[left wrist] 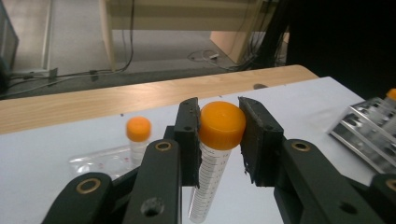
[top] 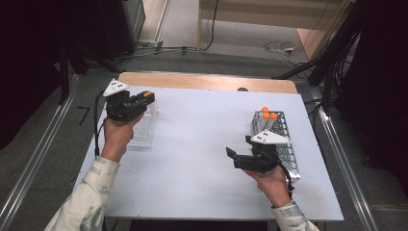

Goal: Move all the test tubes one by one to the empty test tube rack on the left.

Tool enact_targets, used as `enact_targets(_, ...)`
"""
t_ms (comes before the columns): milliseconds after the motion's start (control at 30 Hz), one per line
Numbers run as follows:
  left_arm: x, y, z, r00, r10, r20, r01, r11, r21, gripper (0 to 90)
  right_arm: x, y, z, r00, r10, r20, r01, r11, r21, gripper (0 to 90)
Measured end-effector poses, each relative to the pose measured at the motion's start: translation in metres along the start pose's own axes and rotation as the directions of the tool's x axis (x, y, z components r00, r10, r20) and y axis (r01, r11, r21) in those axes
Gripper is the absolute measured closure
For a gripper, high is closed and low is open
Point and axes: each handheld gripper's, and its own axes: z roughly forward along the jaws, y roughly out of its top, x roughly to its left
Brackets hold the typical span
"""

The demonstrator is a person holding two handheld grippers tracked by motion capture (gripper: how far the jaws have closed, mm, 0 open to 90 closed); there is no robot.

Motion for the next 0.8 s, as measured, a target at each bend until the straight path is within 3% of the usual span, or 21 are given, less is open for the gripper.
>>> enact_targets(267,0.017,0.004,0.011,0.9984,-0.020,-0.053,0.019,0.9997,-0.018,70.0,-0.002,0.000,0.000,1.0000,0.007,0.001,-0.007,1.000,-0.003,16.6)
enact_targets(800,0.026,0.006,0.030,0.9952,-0.026,-0.094,0.026,0.9997,-0.001,70.0,-0.004,-0.001,-0.003,0.9999,0.014,0.003,-0.014,1.000,-0.007,17.2)
